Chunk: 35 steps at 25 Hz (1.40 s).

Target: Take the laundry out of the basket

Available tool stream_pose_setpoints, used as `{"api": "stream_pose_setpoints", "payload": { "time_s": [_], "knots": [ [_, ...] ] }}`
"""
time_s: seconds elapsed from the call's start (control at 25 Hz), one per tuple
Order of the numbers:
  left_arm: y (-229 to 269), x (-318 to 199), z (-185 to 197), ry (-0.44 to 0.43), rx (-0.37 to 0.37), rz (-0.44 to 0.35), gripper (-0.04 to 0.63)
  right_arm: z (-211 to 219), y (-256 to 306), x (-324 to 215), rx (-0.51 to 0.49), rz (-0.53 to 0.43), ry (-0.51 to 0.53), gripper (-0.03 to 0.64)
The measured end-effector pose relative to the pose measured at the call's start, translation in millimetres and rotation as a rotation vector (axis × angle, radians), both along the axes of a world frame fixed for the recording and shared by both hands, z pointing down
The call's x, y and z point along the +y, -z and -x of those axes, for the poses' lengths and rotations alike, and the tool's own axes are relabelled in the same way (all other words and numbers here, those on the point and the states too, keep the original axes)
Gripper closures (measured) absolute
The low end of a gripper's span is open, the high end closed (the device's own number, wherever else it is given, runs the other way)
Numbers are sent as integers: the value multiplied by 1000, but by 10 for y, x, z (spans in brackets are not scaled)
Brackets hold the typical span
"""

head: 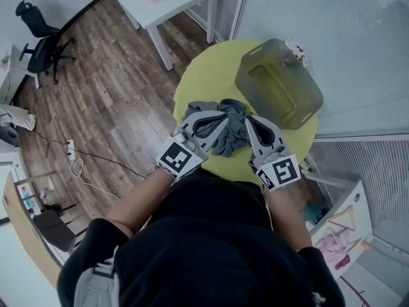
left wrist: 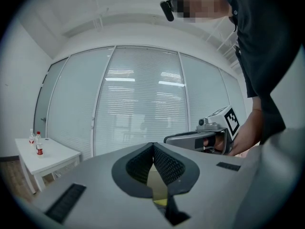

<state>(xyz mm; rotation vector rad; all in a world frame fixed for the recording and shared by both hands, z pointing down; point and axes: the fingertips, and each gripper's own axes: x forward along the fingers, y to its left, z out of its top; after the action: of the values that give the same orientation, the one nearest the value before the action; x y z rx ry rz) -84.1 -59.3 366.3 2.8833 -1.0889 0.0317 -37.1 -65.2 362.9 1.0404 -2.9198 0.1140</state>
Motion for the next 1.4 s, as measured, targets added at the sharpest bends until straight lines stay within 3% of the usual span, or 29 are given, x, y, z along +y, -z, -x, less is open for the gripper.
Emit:
{"api": "stream_pose_setpoints", "payload": {
  "time_s": [0.2,0.68,0.88,1.2,1.4],
  "knots": [
    [-5,44,-18,-15,-50,-9,584,-8,27,55,-3,-13,4,594],
    [41,30,-159,-30,-54,-15,584,-109,108,68,-22,-28,2,594],
    [14,20,-204,-14,-11,-4,584,-159,93,58,-16,-24,-1,594],
    [-8,13,-230,-7,-7,-1,584,-218,76,68,-13,-18,-1,594],
    [-16,24,-225,-24,-59,-8,584,-218,53,91,-8,-13,4,594]
  ]
}}
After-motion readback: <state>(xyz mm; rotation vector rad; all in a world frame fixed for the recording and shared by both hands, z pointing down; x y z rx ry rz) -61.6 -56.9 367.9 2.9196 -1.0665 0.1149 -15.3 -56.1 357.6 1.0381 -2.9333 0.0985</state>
